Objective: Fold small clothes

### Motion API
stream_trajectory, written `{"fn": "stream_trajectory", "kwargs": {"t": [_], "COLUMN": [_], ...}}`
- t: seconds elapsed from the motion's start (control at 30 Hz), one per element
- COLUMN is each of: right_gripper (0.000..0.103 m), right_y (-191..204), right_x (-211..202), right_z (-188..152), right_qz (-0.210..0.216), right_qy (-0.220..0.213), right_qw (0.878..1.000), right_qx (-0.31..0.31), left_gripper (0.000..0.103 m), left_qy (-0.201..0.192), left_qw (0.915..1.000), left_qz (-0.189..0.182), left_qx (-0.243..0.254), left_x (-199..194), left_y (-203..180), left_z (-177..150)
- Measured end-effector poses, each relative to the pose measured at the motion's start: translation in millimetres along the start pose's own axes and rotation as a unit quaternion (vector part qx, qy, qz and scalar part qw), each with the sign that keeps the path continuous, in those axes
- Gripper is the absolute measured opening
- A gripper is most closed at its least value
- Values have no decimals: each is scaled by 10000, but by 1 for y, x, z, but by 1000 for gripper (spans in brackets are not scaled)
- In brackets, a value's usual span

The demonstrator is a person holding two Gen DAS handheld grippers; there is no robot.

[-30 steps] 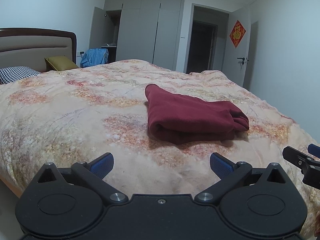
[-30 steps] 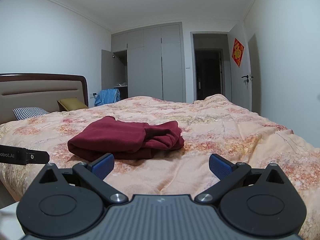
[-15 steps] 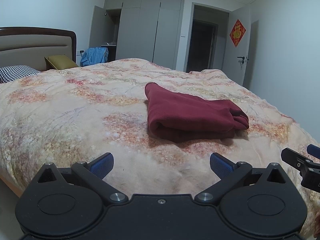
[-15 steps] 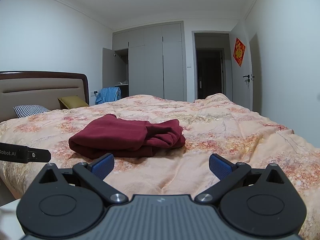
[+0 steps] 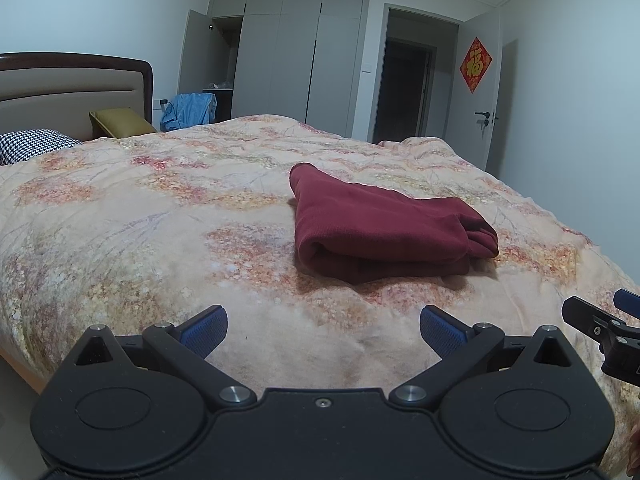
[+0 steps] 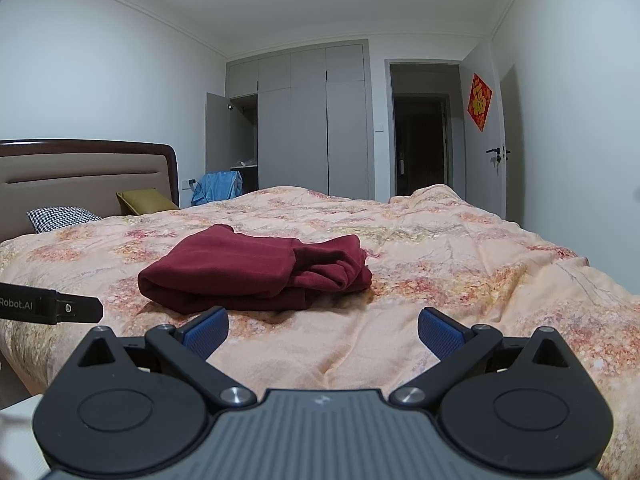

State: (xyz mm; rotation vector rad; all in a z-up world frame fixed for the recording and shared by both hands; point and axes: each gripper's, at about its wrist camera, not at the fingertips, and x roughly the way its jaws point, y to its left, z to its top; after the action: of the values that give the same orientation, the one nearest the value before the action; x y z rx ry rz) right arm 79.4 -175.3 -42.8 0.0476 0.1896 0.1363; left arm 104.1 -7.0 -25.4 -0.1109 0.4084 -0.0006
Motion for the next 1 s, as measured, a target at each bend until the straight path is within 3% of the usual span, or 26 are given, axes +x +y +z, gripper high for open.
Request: {"fn": "stream_trajectory", "kwargs": {"t": [0.4, 0.83, 1.0], "right_gripper": [103, 103, 103], "right_y": [0, -1, -2], "right_x": [0, 5, 10], "right_z": [0, -5, -8], "right_qz": [1, -5, -46], "right_qy": [7, 94, 178], "right_qw": [10000, 10000, 9998], "right_qx": [-1, -17, -37], "left_gripper": [102, 102, 102], "left_qy": [82, 471, 585], "left_qw": [9999, 9987, 9980], "left_qz": [-60, 63, -79], "left_qx": [-48, -206, -246], "left_x": [4, 18, 25], "left_y": [-1, -4, -5], "left_z": [-2, 3, 3]}}
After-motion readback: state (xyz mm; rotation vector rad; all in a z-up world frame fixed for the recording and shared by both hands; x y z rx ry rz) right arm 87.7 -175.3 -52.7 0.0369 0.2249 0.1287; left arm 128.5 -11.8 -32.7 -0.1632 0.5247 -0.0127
